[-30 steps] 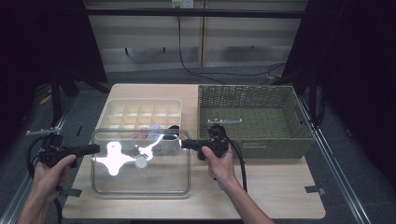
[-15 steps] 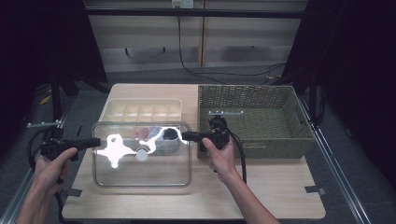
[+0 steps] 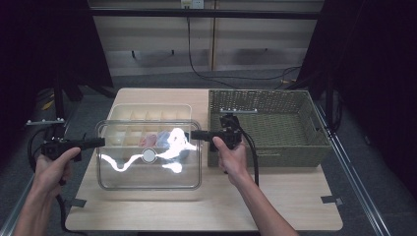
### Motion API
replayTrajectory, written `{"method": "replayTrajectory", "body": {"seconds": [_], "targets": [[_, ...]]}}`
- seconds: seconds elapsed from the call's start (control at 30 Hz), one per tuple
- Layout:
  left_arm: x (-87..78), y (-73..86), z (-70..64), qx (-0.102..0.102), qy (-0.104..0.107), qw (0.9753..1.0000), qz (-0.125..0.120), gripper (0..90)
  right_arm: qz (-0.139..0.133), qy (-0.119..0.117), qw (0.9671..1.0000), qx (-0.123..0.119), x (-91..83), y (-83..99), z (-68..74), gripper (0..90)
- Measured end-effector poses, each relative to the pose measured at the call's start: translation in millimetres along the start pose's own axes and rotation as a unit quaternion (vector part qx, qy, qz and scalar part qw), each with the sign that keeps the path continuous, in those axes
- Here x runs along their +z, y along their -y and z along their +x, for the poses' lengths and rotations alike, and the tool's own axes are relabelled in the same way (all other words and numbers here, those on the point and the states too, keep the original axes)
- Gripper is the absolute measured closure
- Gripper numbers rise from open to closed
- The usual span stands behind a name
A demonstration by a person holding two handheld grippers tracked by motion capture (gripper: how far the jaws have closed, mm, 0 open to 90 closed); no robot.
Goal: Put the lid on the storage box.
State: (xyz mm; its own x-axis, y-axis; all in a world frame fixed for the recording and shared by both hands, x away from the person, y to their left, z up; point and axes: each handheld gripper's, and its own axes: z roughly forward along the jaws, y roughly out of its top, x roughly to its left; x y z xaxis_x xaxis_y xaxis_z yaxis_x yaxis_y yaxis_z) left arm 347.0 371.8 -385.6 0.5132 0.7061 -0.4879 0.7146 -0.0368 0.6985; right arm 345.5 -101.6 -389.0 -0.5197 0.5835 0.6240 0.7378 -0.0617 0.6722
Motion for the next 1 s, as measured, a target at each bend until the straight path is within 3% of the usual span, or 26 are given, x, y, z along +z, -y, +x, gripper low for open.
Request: {"method": "replayTrajectory", "body": {"seconds": [0.23,0.53,1.0], "targets": [[-1.0,-8.7,1.7,-0.008,0.000,0.9999,-0.008,70.9,-0.005,-0.001,1.0000,-0.002,1.5,-11.3,2.5,74.7],[-2.2,-22.0,2.3,-0.002,-0.006,1.0000,-0.006,70.9,-0.009,0.000,0.9999,-0.004,5.4,-23.0,0.9,74.5],[0.8,-35.0,11.6,-0.015,-0.017,0.9997,-0.006,70.4,0.007,0.011,0.9999,-0.001,16.5,-41.4,2.0,74.1]]}}
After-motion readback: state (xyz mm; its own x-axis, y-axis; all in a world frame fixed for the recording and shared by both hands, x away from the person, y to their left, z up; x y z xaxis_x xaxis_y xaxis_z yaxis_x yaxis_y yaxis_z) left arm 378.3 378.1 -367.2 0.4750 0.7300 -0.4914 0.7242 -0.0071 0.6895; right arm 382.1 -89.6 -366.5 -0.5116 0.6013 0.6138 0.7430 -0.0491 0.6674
